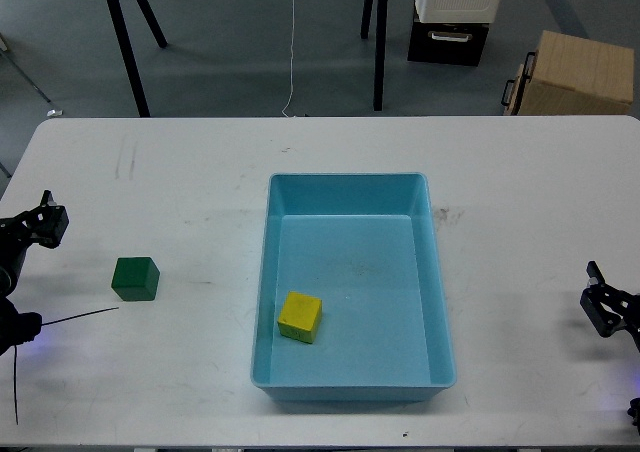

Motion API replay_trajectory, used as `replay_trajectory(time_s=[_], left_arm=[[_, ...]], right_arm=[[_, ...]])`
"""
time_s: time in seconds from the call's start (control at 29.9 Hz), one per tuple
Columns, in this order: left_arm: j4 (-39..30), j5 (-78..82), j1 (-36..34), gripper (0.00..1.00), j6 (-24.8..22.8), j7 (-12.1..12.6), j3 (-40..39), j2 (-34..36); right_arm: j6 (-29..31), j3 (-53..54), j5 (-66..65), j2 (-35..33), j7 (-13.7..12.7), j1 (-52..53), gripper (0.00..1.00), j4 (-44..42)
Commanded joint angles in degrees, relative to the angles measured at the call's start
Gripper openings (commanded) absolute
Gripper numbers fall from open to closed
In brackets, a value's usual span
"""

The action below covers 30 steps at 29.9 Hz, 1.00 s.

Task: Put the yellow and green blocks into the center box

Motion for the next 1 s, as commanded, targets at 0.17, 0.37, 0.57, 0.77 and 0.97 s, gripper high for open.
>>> replay_trajectory(time_s=[0.17,0.37,0.57,0.77,0.97], left_arm=[[0.17,-0.42,-0.07,1.00,5.42,-0.94,-0.32,0.32],[0.00,-0.42,0.19,1.00,5.16,-1.03,-0.76,0.40],[-0.27,0.11,0.19,1.00,2.36,-6.17,-0.85,0.93],[-1.41,7.37,0.19,1.00,1.29,-6.17,0.64,7.16],[-7.20,20.39,-2.00,1.00,-0.28,-5.51,13.37,26.13]], right_arm=[[-0.01,0.14,-0.20,0.11,0.01,0.34,1.00,1.35],[-0.01,0.23,-0.46,-0.16,0.01,0.34,1.00,2.85],[-0.01,0.23,-1.43,-0.24,0.01,0.34,1.00,3.64],[-0.01,0.93,-2.57,-0.60,0.09,0.34,1.00,5.13],[-0.01,1.90,-3.54,-0.60,0.09,0.25,1.00,6.10]])
